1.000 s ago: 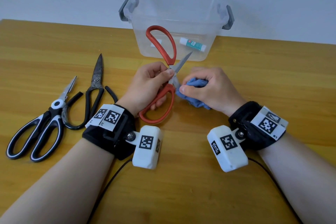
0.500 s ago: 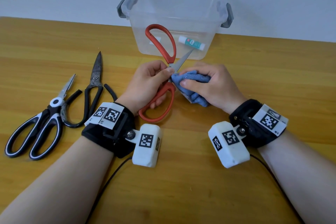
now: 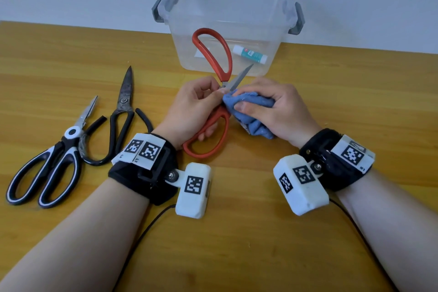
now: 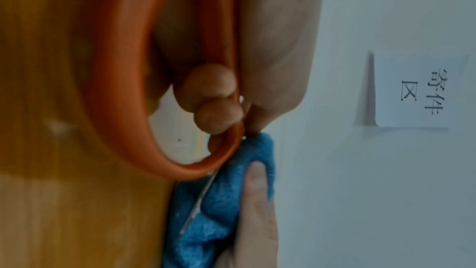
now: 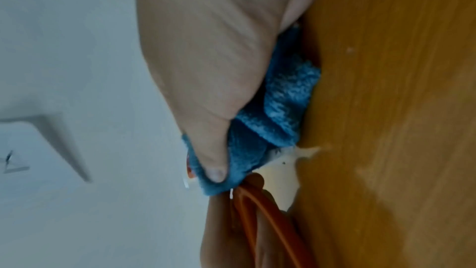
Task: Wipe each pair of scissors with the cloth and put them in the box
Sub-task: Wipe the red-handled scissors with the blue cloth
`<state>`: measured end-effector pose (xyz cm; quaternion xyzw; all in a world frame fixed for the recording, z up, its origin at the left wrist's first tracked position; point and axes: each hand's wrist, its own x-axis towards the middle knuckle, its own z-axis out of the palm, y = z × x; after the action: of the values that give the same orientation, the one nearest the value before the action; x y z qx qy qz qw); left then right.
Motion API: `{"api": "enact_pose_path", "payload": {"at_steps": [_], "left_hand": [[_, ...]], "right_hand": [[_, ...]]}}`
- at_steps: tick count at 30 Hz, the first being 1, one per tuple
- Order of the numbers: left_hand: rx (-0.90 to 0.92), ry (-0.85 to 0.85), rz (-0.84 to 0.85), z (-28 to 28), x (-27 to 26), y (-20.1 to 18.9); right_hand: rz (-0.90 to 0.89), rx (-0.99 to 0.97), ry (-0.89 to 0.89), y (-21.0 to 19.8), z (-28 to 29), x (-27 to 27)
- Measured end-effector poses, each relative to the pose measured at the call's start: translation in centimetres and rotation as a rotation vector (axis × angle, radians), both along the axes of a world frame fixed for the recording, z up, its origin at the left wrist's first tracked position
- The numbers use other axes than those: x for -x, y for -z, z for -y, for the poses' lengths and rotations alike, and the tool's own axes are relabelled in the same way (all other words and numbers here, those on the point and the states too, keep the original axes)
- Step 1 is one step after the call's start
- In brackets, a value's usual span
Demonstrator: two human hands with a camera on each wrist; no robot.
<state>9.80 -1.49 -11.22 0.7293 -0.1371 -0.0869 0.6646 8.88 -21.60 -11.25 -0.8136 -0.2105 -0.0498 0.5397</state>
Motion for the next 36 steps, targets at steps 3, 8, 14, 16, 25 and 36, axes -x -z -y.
{"api": "enact_pose_path", "payload": {"at_steps": [3, 8, 14, 16, 25, 36], "left_hand": [[0.025, 0.007, -0.033, -0.2, 0.0, -0.1], [0.085, -0.048, -0.047, -0.4, -0.1, 0.1], [0.084, -0.031, 0.011, -0.2, 0.0, -0.1], [0.033, -0.002, 0.025, 0.0, 0.1, 0.0], [0.074, 0.0, -0.044, -0.4, 0.1, -0.1], [0.044, 0.076, -0.027, 0.0, 0.4, -0.2]], "right_hand": [[0.003, 0.08, -0.02, -0.1, 0.0, -0.2], [-0.017, 0.205, -0.087, -0.6, 0.2, 0.0], [-0.122, 0.008, -0.067, -0.5, 0.6, 0.0], [-0.11, -0.159, -0.042, -0.5, 0.6, 0.1], [-0.081, 0.143, -0.044, -0.6, -0.2, 0.1], [-0.134, -0.108, -0.052, -0.8, 0.0, -0.1]]}}
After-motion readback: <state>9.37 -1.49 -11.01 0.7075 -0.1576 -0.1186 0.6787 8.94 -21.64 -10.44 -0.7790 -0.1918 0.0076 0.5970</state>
